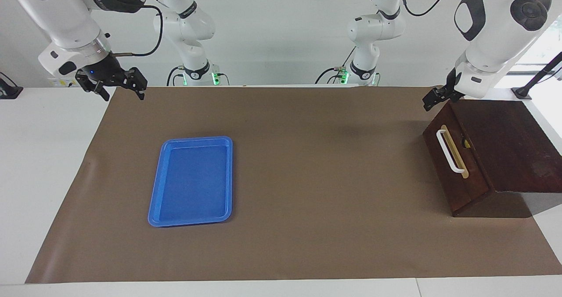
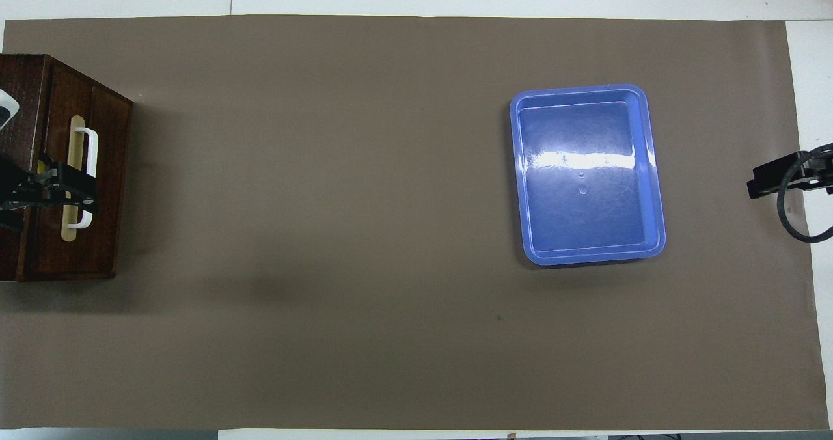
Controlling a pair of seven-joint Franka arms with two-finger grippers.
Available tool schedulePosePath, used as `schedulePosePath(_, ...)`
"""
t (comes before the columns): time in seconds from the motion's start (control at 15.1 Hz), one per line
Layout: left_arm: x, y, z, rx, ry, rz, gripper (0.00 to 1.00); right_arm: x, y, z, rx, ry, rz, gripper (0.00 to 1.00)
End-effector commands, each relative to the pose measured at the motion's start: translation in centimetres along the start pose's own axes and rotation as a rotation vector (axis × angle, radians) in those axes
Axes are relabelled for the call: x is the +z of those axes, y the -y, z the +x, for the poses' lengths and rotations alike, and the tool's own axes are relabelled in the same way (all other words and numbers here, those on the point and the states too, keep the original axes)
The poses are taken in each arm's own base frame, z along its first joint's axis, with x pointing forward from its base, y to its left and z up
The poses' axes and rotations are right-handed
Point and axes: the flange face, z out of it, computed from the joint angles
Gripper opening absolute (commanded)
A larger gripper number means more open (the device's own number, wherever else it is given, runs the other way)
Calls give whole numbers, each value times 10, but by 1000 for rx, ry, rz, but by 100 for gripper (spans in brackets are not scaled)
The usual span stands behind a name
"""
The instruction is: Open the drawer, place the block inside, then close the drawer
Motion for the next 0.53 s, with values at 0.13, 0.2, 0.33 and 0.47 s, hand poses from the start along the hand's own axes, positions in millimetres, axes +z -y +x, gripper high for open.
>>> schedulePosePath(0.13,-9,-10,-16,130,-7,-115,100,-2,0,3,7,-12,4,100)
schedulePosePath(0.2,-12,-13,-15,144,-12,-113,100,-2,-1,3,7,-11,4,100)
schedulePosePath(0.33,-17,-10,-14,150,-27,-86,100,-1,-1,3,5,-12,4,100)
schedulePosePath(0.47,-17,-10,-13,172,-28,-75,100,-2,0,3,4,-12,4,100)
